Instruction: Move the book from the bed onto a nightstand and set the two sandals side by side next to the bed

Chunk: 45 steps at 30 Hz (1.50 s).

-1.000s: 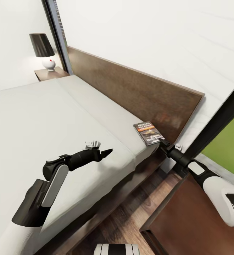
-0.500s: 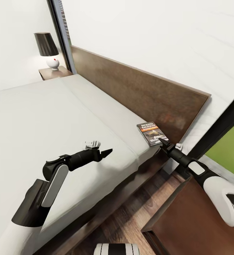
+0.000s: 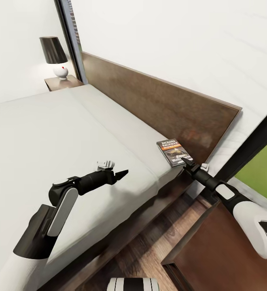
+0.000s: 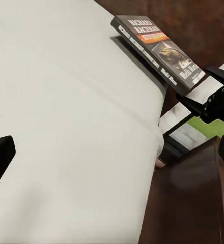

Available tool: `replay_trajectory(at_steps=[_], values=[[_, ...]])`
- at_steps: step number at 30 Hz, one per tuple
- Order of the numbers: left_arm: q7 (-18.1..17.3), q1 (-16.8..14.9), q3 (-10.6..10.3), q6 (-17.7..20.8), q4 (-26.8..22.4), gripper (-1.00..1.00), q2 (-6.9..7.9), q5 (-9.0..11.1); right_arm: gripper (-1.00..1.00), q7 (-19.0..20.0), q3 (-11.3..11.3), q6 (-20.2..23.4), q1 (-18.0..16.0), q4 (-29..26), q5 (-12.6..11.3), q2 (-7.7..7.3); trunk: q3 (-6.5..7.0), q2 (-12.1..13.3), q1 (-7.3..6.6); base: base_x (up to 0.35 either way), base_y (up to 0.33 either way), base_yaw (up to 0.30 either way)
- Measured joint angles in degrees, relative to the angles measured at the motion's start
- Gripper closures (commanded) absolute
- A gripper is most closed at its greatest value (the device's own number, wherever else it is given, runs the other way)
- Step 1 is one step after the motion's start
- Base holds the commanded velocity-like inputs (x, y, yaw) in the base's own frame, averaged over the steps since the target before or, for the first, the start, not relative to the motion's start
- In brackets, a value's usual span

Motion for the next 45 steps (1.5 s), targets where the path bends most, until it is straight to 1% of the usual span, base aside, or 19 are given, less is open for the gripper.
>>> replay_trajectory(at_steps=[18,34,36,37,41,45], values=[[0.01,-0.02,0.0,0.0,0.28,-1.0,0.0,0.01,-1.0,0.08,0.27,-0.2,0.01,-0.06,0.08,-0.03,0.0,0.0,0.0,0.0,0.0,0.0],[-0.1,-0.02,0.09,0.0,0.29,-1.0,0.03,0.15,-1.0,0.08,0.05,-0.2,0.01,0.0,0.1,0.0,0.0,0.0,0.0,0.0,0.0,-0.002],[-0.11,-0.02,0.09,0.0,0.29,-1.0,0.01,0.13,-1.0,0.05,-0.18,-0.33,0.0,-0.01,0.04,0.34,0.0,0.0,0.0,0.0,0.0,-0.128],[-0.13,-0.03,0.07,-0.02,0.32,-1.0,0.01,0.12,-1.0,0.12,-0.47,-0.25,-0.05,-0.07,-0.44,0.56,0.01,0.0,0.0,0.0,0.0,-0.199],[-0.13,-0.03,0.07,-0.02,0.32,-1.0,0.0,0.12,-1.0,0.13,-0.53,-0.25,-0.05,-0.08,-0.5,0.57,0.01,0.0,0.0,0.0,0.0,-0.198],[-0.13,-0.03,0.03,-0.02,0.32,-1.0,-0.01,0.12,-1.0,0.13,-0.53,-0.26,-0.05,-0.08,-0.5,0.57,0.01,0.0,0.0,0.0,0.0,-0.056]])
